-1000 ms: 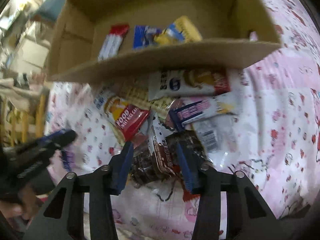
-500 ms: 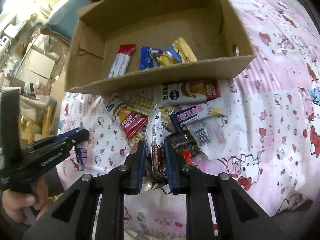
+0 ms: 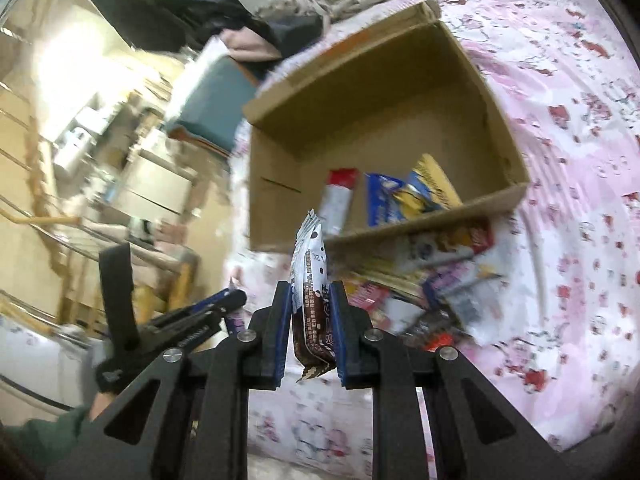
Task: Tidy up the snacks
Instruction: 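Lower both held snacks into the box and open both grippers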
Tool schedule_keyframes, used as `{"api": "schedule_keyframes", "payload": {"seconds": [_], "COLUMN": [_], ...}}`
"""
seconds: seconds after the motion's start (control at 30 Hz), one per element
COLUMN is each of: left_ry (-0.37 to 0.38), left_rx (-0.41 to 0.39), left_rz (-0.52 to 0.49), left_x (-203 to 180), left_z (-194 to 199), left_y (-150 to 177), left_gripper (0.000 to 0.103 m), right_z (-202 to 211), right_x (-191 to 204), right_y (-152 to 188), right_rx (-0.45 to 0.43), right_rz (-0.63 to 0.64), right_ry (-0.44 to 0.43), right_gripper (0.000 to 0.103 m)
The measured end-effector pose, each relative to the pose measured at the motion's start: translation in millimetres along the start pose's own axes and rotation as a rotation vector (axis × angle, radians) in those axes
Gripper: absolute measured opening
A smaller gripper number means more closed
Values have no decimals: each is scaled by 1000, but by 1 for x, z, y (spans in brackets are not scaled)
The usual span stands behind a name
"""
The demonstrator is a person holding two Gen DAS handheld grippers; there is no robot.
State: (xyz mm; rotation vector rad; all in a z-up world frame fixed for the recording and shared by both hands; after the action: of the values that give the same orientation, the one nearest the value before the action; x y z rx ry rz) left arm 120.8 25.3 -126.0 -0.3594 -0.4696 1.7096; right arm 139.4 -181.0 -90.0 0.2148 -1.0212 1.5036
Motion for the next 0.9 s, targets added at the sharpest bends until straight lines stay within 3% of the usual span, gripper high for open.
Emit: {"api": "schedule_keyframes", "payload": {"seconds": [0.2, 0.4, 0.53, 0.9], "left_ry": [28, 56, 73, 95], "left_rx": [-127, -192, -195, -152], "left_rz": [-10, -59, -55, -56], "left_x": [-3, -20, -29, -53], "left_z": [26, 39, 28, -20], "left_y": [-47, -96, -117, -137], "left_gripper": [13, 13, 13, 13], "right_z": [11, 20, 15, -27], "right_x": [10, 4, -9, -36], "right_y": [-31, -67, -85, -112], "right_rx": [-98, -183, -203, -158], "right_rz": [-9, -14, -11, 3], "right_ry": [-67, -60, -31, 42], "right_gripper": [20, 20, 20, 20]}}
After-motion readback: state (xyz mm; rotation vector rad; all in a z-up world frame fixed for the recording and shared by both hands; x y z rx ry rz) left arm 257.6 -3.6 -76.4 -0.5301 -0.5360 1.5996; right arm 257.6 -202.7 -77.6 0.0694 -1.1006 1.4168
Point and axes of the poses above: each gripper's, at about its wrist camera, not at the fingertips, and z roughly against the way its jaws point, x to its left, y to its underside, the point moved 10 cm from there along -z, roughly the way its jaws point, and after that the axes turned 5 degrees about -x, right-handed, at the moved point
